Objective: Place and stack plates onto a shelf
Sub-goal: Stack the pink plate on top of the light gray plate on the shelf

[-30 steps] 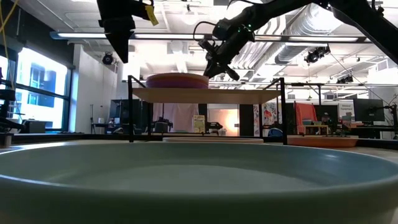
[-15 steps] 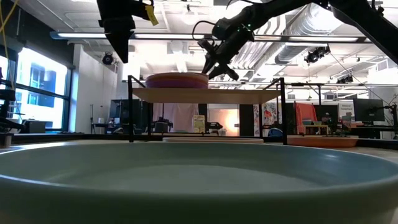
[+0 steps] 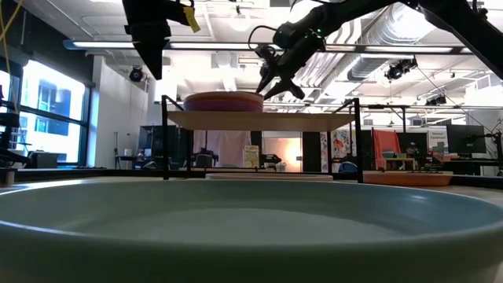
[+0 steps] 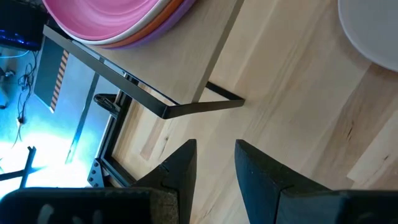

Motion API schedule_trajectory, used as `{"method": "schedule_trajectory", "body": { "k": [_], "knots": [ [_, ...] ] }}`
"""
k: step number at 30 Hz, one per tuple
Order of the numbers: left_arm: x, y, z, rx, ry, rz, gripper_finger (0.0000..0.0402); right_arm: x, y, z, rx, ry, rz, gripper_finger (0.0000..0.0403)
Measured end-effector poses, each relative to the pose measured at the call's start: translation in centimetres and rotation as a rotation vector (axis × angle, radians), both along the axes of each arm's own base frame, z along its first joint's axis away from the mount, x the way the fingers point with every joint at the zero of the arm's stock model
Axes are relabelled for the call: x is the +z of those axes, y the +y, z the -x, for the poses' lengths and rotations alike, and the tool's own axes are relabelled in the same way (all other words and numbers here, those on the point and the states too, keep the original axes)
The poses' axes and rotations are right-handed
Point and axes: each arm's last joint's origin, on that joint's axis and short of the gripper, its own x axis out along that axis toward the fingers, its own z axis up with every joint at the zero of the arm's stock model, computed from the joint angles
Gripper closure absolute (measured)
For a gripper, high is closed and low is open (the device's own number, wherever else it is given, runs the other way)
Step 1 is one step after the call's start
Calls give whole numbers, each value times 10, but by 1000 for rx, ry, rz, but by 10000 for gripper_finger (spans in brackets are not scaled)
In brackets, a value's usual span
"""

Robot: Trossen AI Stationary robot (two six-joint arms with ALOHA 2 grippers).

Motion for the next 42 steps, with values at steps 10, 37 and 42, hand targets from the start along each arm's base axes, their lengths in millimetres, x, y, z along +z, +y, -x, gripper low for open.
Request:
{"method": "schedule_trajectory", "body": {
  "k": [10,37,42],
  "knots": [
    [0,0,0,0,-2,0,303,1,4,-2,14,1,10,304],
    [0,0,0,0,-3,7,303,5,10,-6,-8,29,77,304],
    [0,0,0,0,-3,7,303,4,12,-7,-15,51,95,304]
  ]
}}
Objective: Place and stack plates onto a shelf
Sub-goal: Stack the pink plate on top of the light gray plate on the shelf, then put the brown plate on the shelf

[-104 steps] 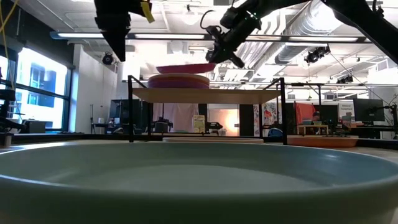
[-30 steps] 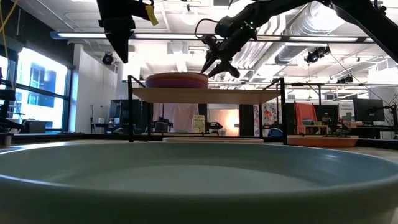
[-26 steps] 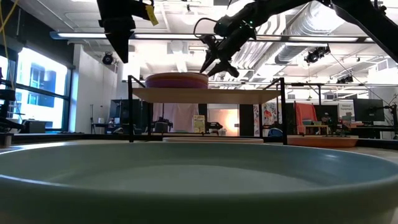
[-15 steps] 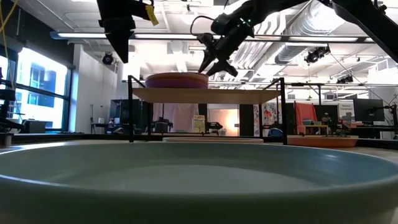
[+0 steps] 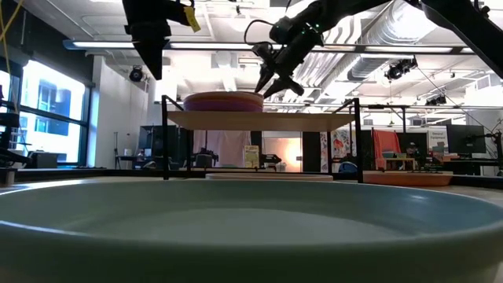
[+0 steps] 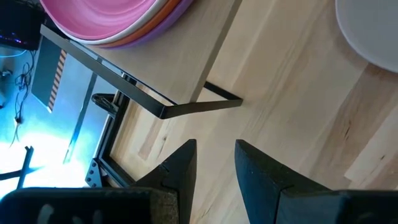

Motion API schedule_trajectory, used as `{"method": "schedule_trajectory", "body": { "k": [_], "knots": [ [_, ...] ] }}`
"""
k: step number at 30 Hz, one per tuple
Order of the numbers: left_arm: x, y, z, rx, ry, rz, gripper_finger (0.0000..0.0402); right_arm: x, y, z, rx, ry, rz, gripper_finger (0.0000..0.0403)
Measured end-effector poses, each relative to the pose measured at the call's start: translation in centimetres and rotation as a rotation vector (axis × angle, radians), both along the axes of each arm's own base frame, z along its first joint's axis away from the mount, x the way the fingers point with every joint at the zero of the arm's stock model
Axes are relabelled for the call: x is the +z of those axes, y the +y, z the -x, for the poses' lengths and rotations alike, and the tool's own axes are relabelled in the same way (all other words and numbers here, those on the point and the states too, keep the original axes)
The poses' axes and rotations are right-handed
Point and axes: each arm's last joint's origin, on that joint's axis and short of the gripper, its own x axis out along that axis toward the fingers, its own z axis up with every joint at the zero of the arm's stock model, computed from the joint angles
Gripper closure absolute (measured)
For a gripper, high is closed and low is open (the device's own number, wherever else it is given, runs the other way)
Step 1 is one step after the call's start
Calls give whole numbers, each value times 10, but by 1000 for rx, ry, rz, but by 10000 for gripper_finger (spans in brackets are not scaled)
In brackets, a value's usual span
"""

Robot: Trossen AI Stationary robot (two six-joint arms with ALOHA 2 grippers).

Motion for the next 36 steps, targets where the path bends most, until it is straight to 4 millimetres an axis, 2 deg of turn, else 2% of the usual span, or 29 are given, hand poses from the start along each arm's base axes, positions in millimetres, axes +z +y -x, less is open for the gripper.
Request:
{"method": "schedule_trajectory", "body": {
  "k": [19,32,36],
  "knots": [
    [0,0,-1,0,-11,-4,303,-8,12,-10,41,41,-24,304],
    [0,0,-1,0,-11,-4,303,-11,14,-8,38,82,-30,304],
    [0,0,-1,0,-11,-3,303,-2,14,1,47,85,-16,304]
  ]
}}
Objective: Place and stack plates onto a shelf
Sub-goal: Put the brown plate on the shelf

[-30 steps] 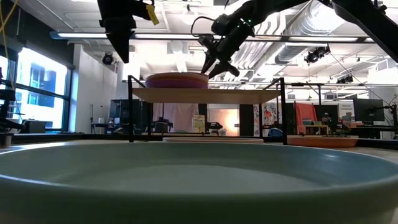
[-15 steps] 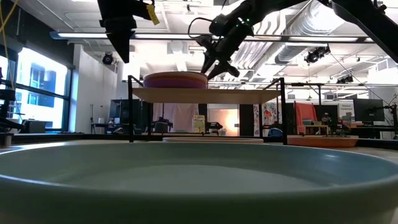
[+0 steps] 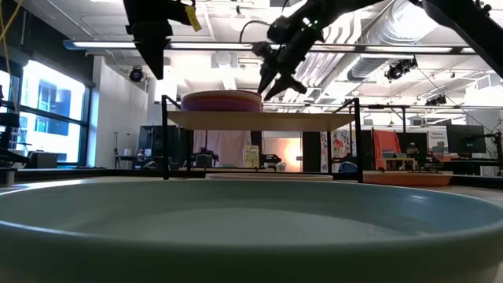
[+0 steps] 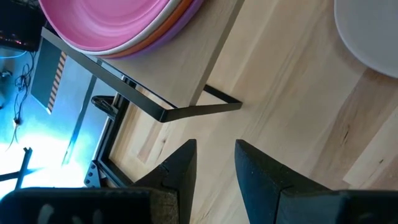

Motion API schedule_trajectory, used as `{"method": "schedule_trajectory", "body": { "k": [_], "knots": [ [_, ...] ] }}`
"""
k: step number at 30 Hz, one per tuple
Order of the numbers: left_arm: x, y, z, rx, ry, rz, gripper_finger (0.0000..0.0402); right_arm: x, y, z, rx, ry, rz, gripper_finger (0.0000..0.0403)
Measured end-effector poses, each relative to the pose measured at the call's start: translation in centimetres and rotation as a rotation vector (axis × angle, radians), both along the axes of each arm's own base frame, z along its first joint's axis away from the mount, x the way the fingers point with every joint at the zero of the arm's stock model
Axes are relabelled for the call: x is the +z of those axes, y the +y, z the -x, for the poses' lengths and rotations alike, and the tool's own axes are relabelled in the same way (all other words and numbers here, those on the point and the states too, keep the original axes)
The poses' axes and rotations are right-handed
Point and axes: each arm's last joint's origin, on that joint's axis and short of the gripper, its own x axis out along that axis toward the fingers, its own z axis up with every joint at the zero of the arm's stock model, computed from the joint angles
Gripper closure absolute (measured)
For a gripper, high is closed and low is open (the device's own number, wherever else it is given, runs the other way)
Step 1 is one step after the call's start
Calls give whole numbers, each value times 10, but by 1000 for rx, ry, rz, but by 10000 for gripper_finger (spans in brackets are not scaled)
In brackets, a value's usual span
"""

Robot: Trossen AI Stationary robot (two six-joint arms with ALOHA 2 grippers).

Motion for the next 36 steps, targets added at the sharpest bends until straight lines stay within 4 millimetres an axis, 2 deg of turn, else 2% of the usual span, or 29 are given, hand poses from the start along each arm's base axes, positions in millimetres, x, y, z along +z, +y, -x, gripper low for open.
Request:
{"method": "schedule_trajectory", "body": {
  "k": [5,10,16,20,25,31,36],
  "knots": [
    [-1,0,-1,-3,-12,72,303,25,8,21,61,-1,49,304],
    [-2,5,-3,10,-42,133,303,44,27,48,179,88,70,304],
    [-2,11,-3,56,-57,141,303,54,48,79,307,241,35,304],
    [-2,14,-2,66,-58,141,303,53,60,92,335,411,20,304],
    [-2,15,-2,74,-57,141,303,60,74,104,344,408,48,304],
    [-2,15,-2,87,-64,143,303,50,94,129,311,471,22,304],
    [-2,15,-2,87,-65,143,303,23,106,148,303,476,20,304]
  ]
}}
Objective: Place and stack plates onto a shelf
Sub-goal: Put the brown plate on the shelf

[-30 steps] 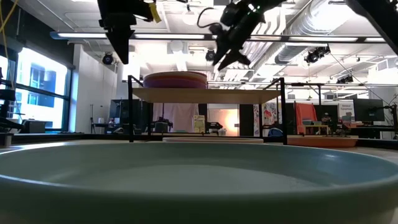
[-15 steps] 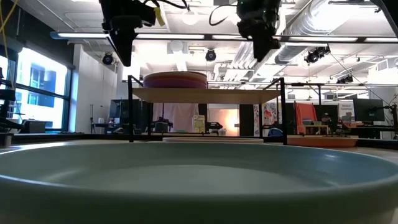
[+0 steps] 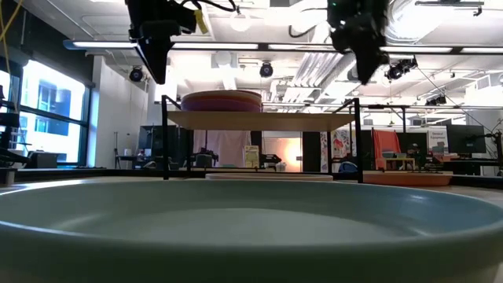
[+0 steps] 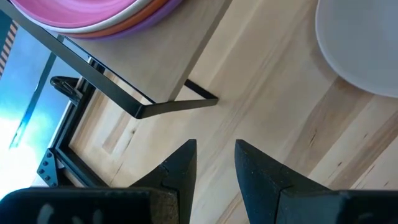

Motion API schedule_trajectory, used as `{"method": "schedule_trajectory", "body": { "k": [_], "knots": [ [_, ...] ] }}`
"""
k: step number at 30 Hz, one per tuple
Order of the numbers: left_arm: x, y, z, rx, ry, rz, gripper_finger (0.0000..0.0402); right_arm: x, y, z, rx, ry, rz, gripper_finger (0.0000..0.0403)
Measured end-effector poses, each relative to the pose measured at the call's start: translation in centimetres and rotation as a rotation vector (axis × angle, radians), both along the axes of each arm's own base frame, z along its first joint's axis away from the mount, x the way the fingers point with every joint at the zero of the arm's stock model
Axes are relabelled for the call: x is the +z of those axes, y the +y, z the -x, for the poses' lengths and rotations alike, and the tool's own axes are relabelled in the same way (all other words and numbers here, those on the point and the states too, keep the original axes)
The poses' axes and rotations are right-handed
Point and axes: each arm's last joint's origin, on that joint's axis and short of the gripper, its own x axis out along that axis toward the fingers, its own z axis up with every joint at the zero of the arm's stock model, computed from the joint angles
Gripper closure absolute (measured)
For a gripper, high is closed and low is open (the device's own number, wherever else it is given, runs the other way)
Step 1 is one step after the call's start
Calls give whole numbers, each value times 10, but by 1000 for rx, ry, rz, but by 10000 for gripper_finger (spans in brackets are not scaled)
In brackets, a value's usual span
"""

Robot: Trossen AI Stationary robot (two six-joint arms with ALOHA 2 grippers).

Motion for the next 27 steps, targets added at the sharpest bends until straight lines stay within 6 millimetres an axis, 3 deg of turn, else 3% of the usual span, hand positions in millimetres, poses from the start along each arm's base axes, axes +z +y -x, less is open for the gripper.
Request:
{"method": "schedule_trajectory", "body": {
  "k": [9,27],
  "knots": [
    [0,0,0,0,0,0,303,-52,23,29,-66,40,-55,304],
    [0,0,0,0,-1,0,303,-140,35,45,-59,127,-103,304]
  ]
}}
